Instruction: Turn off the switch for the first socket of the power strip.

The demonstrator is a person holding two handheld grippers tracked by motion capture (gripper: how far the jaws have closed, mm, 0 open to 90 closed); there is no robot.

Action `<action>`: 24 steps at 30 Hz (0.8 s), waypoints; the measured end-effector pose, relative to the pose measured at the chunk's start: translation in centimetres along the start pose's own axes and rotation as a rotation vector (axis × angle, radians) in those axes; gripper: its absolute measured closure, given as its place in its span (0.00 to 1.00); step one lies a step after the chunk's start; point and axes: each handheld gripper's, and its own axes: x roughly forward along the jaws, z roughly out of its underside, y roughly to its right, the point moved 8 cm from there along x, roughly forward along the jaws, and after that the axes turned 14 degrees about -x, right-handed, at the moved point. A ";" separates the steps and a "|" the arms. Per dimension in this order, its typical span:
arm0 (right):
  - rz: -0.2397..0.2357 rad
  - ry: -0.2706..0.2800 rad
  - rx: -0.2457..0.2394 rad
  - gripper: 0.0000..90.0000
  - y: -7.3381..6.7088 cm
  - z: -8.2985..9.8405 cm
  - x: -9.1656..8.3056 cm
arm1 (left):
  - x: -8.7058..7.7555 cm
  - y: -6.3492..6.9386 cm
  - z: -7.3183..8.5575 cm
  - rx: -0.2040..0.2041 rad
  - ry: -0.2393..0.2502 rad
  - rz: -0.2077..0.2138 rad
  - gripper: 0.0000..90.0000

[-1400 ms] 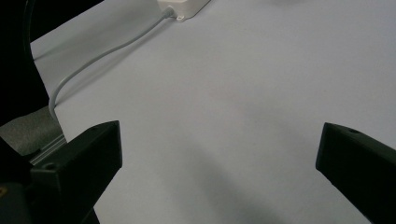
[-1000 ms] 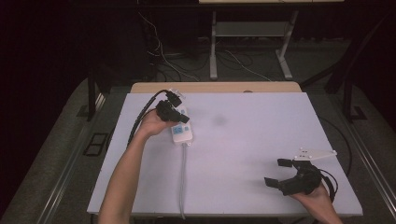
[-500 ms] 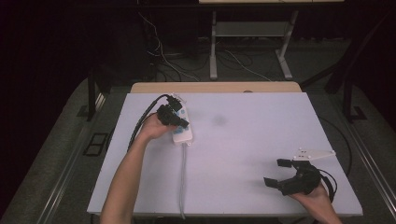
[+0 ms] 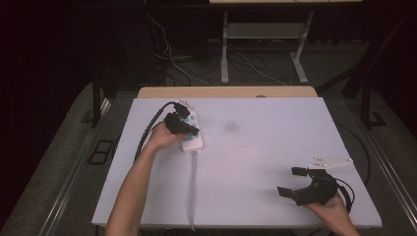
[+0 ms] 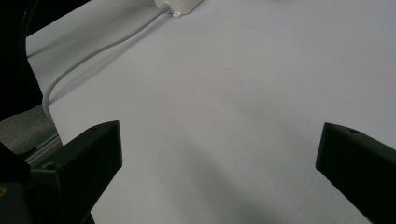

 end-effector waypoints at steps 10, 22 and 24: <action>0.006 -0.001 -0.003 0.00 0.1 0.0 -0.1 | 0.1 -0.2 0.3 -0.069 0.048 0.036 1.00; 0.028 0.011 0.007 0.00 0.6 0.1 -0.7 | 0.4 0.2 0.0 -0.046 0.056 -0.051 1.00; 0.029 0.010 0.009 0.00 0.7 0.1 -0.7 | 0.4 0.2 0.0 -0.053 0.054 -0.057 1.00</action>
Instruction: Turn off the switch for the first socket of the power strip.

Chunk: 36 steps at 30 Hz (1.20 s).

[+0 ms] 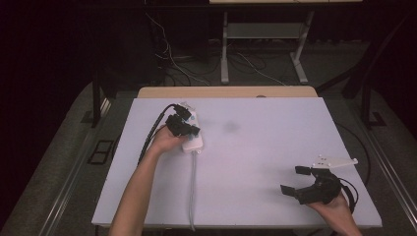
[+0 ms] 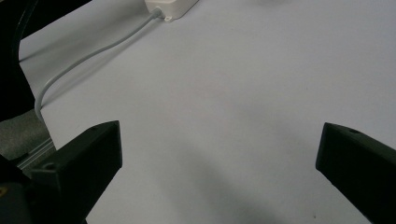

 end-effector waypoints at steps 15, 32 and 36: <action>0.010 0.011 0.011 0.00 0.4 0.0 -0.3 | -3.3 -0.9 -1.2 -0.062 0.109 -0.002 0.99; 0.015 0.014 0.023 0.00 0.6 0.1 -0.4 | -6.7 -0.6 -1.5 -0.079 0.168 -0.025 0.99; 0.013 0.012 0.024 0.00 0.6 0.2 -0.4 | -7.6 0.0 -1.6 -0.074 0.187 -0.030 0.99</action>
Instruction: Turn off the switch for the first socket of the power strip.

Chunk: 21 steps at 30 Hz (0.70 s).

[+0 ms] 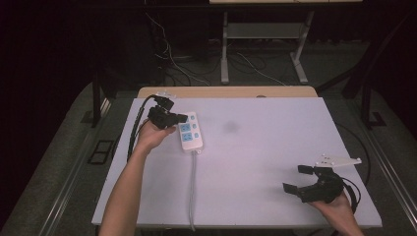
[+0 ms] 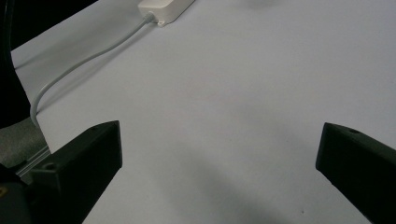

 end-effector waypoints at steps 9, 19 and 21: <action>-0.003 0.000 0.001 0.00 0.0 0.0 0.0 | -2.2 0.7 -0.2 -0.002 0.038 -0.010 0.99; -0.002 0.003 0.003 0.00 0.0 0.0 0.0 | -4.1 2.1 0.6 -0.033 0.104 0.045 0.83; -0.002 0.005 0.004 0.00 -0.1 -0.1 0.0 | -4.5 2.4 0.7 -0.033 0.118 0.061 0.76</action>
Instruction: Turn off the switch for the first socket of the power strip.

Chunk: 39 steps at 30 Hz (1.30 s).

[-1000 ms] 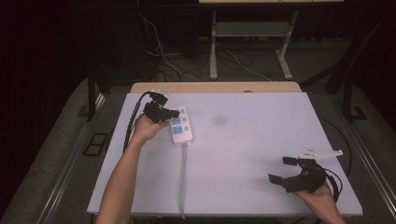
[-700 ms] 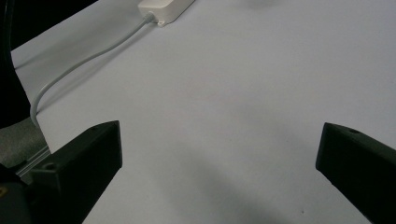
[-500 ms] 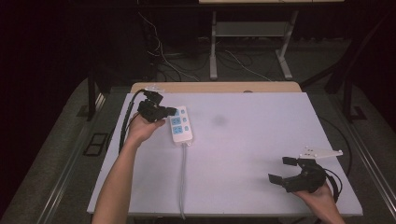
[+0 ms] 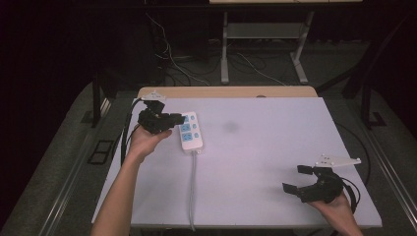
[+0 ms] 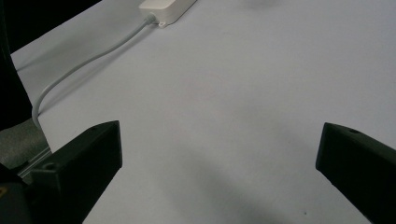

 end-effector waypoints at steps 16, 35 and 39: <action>0.002 0.000 0.001 0.00 0.1 0.0 0.0 | -2.5 1.6 1.7 -0.033 0.034 0.044 0.00; 0.005 0.002 0.005 0.00 0.1 0.0 -0.1 | -2.4 4.0 5.5 0.006 0.074 0.104 0.00; 0.005 0.003 0.006 0.00 0.1 0.0 -0.1 | -2.5 4.3 6.1 0.016 0.085 0.104 0.00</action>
